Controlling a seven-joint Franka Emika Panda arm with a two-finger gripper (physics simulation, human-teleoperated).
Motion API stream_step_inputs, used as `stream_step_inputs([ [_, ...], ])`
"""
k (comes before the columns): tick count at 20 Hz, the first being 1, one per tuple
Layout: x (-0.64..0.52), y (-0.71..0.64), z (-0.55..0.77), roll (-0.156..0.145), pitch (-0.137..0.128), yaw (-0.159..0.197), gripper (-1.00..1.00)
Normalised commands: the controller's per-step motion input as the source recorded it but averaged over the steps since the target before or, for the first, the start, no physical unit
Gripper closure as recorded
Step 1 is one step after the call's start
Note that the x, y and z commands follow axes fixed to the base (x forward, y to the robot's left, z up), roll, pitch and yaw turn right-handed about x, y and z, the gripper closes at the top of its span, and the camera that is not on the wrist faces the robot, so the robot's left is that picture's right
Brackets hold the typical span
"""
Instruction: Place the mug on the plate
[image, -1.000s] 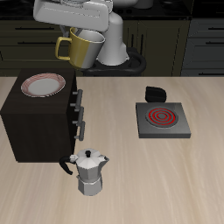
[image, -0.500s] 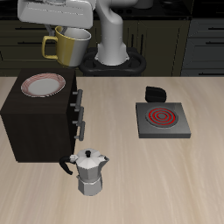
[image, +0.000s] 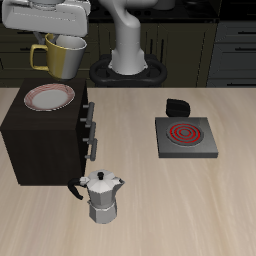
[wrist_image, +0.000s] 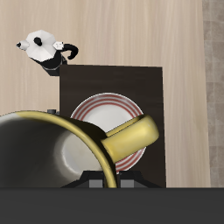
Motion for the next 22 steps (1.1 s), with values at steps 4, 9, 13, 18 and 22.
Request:
stream_step_inputs([
  [4,0.02,-0.23,-0.06,-0.019,-0.002,-0.025,1.0],
  [9,0.08,-0.16,-0.07,-0.04,0.0,-0.003,1.0],
  [13,0.07,-0.11,-0.08,-0.035,0.001,-0.021,1.0],
  [18,0.14,-0.08,-0.21,-0.034,0.017,-0.019,1.0],
  [22,0.13,0.12,-0.28,0.002,0.027,0.001,1.0],
])
